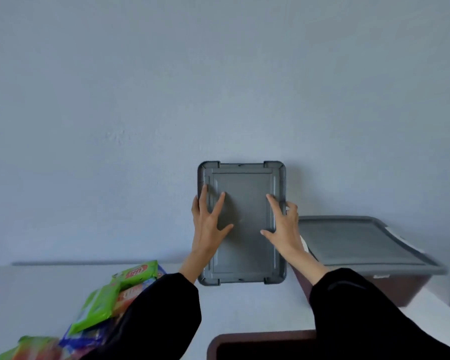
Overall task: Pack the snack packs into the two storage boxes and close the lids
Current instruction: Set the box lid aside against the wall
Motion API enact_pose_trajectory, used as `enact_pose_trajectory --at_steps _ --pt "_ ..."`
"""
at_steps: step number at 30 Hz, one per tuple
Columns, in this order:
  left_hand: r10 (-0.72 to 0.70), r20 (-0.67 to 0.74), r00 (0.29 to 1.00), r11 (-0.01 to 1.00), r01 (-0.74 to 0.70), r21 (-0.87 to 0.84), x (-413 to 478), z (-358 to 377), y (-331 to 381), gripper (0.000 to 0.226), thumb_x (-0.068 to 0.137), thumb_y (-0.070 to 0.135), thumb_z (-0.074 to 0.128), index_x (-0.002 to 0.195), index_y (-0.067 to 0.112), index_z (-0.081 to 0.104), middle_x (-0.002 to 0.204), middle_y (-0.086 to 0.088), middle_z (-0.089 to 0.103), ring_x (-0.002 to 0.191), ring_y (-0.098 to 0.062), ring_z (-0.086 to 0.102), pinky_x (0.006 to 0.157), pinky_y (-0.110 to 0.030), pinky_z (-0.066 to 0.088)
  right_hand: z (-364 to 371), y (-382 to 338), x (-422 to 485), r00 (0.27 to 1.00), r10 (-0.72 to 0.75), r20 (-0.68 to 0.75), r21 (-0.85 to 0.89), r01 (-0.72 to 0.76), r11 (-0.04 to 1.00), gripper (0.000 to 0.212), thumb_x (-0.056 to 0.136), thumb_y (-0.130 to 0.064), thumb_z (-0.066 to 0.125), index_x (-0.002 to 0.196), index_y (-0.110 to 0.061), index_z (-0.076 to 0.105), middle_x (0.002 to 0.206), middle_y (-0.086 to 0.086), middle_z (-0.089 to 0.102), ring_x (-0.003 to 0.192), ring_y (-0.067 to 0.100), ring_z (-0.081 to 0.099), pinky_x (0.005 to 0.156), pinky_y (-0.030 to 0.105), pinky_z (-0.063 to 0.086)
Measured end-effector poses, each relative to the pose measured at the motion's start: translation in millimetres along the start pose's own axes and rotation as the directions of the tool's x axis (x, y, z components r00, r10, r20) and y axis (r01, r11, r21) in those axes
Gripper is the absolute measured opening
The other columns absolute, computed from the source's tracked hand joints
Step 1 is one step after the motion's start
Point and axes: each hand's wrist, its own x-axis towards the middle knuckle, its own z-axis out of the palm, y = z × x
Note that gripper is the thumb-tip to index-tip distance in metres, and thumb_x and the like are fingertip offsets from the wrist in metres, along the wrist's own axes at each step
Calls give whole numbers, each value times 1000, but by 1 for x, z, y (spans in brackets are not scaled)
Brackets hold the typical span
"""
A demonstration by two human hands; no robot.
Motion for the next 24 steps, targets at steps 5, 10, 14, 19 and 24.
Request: enact_pose_trajectory --at_steps 5,10,14,19,24 --pt "-27 43 999 997 24 71 0 30 -8 90 68 14 80 144 26 31 155 -15 7 139 -46 11 108 -58 29 17 23 1 996 37 85 -11 -37 999 96 80 -15 70 147 -35 4 148 18 5 141 34 15 106 38 34" --pt "-48 63 997 992 40 116 -2 38 -23 93 73 20 77 141 34 15 155 -18 6 141 -46 6 108 -57 26 24 25 4 994 23 108 -35 -19 999 85 85 -20 63 147 -34 6 152 16 -1 142 31 15 104 36 38" --pt "-48 110 993 986 29 164 -4 35 -26 88 77 23 73 146 27 20 155 -12 1 142 -45 -1 113 -51 17 26 25 5 992 30 124 -61 -23 998 81 86 -18 61 147 -31 8 153 19 -1 144 34 8 108 39 32" --pt "-43 205 978 989 12 148 -7 15 -24 80 83 27 67 147 26 19 157 -8 -2 144 -37 -4 114 -51 15 17 17 2 992 42 122 -76 -33 997 75 87 -15 60 147 -25 17 153 21 1 142 37 3 112 42 23" --pt "-57 196 979 998 52 30 -21 -46 -12 37 89 13 58 125 9 57 132 -15 51 122 -30 48 102 -39 41 5 -17 -10 994 -64 92 -37 68 997 56 83 -13 62 135 -19 43 146 17 25 135 34 20 108 41 28"
